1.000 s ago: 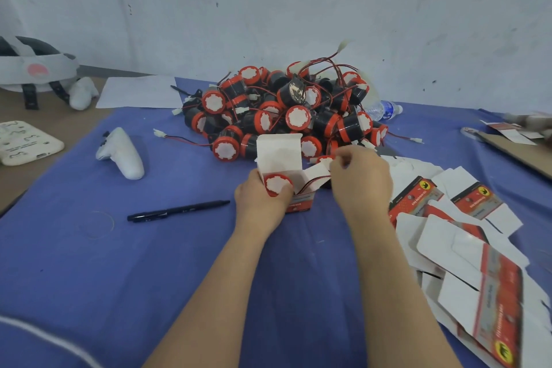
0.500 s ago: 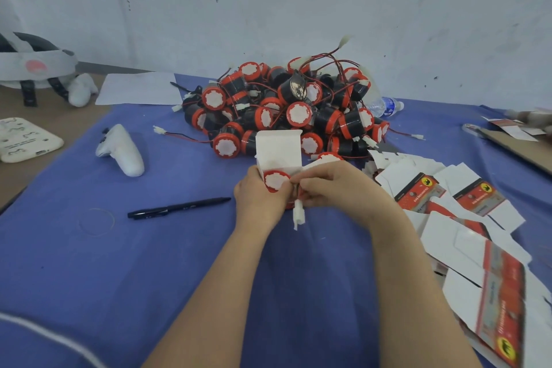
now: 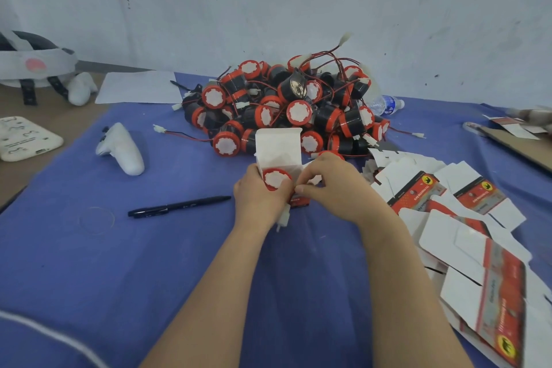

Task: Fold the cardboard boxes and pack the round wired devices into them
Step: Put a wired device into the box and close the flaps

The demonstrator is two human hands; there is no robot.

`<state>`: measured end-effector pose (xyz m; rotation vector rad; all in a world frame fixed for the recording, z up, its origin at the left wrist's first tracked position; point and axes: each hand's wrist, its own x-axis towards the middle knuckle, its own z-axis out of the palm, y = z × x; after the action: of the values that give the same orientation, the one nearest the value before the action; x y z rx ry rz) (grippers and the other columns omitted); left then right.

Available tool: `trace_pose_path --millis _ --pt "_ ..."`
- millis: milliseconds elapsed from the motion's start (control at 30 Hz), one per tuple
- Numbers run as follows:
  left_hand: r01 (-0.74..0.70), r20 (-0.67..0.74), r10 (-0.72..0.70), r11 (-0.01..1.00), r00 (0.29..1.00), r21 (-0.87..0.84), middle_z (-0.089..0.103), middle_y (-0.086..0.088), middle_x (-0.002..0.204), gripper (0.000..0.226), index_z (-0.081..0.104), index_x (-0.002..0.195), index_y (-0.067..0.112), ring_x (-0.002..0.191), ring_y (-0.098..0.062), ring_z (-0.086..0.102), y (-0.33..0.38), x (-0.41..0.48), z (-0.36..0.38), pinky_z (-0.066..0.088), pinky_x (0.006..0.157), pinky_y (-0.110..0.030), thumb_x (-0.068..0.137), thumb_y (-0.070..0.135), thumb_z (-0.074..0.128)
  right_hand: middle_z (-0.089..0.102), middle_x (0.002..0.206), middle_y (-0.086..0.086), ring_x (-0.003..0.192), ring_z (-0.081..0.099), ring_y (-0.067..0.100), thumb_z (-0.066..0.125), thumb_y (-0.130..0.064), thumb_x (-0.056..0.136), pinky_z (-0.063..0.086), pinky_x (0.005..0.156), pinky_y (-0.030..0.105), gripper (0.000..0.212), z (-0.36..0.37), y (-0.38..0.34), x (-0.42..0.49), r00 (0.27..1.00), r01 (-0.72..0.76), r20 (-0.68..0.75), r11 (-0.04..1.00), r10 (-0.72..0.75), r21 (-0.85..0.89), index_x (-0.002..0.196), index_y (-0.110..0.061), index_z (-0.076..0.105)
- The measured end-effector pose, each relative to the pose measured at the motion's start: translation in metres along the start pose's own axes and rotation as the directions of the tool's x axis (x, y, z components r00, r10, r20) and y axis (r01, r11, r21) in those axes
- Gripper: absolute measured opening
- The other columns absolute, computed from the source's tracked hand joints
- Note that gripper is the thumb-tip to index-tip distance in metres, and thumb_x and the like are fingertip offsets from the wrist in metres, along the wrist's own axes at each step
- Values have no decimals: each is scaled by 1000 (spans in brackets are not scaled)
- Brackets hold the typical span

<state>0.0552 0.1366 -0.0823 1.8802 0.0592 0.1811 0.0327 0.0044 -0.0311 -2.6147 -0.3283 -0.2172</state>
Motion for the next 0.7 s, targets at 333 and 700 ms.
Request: trace_pose_path --millis 333,700 --pt "15 44 -15 1000 999 20 58 -1 118 39 49 123 18 119 -25 50 -1 2 1 48 95 -41 88 28 63 66 81 -1 60 64 7 54 -9 93 50 53 13 16 10 6 4 897 -179 -282 862 341 474 101 -23 51" --pt "-20 43 19 999 999 36 58 -2 121 43 48 127 18 118 -24 50 -1 -1 3 49 90 -35 88 28 63 60 71 12 51 63 10 40 6 92 51 51 17 23 16 -7 9 844 -154 46 158 534 975 98 -1 61"
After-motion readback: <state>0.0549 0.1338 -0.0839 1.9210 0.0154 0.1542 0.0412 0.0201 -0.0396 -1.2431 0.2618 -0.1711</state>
